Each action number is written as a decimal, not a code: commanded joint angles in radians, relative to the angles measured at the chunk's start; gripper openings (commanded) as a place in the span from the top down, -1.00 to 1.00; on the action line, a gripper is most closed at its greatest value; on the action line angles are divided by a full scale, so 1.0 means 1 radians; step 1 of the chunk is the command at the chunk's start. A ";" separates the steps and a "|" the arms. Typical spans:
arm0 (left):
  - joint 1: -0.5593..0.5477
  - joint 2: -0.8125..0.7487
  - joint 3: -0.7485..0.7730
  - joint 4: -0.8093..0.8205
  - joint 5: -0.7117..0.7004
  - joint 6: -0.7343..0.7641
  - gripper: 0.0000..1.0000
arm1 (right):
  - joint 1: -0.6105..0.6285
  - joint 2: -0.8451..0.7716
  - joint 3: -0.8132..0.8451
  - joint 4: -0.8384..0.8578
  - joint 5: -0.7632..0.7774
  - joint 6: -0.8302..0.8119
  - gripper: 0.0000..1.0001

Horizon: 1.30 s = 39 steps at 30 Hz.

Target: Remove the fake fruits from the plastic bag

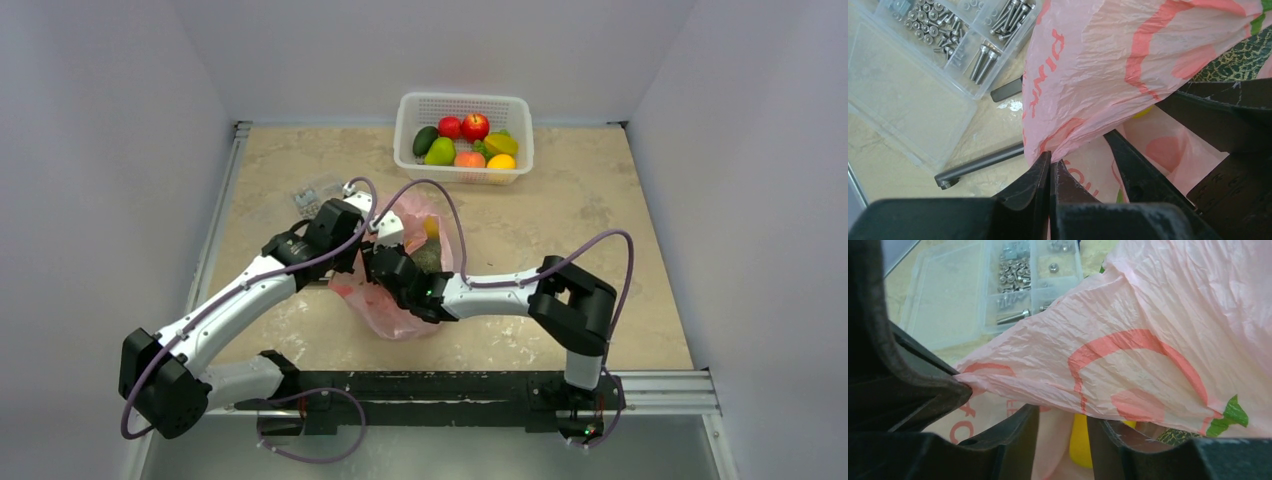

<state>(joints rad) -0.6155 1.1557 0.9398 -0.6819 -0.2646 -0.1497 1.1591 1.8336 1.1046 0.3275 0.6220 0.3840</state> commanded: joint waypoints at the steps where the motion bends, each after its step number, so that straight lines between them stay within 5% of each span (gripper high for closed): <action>1: -0.043 -0.009 0.013 0.025 0.065 0.053 1.00 | -0.019 0.048 0.026 0.008 0.092 0.002 0.16; 14: -0.042 0.039 0.022 0.010 0.000 0.048 1.00 | -0.030 0.051 -0.116 0.119 0.047 -0.024 0.01; 21: -0.042 0.076 0.029 0.007 0.026 0.045 1.00 | -0.046 -0.043 -0.249 0.304 -0.037 -0.064 -0.31; 29: -0.040 0.074 0.026 0.023 0.080 0.053 1.00 | -0.103 0.039 -0.156 0.301 -0.062 -0.063 -0.51; 39: -0.040 0.065 0.025 0.028 0.086 0.057 1.00 | -0.119 0.186 -0.083 0.261 -0.076 -0.074 -0.47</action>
<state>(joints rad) -0.6510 1.2331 0.9386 -0.6716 -0.1947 -0.1108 1.0443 1.9926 0.9890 0.5846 0.5526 0.3283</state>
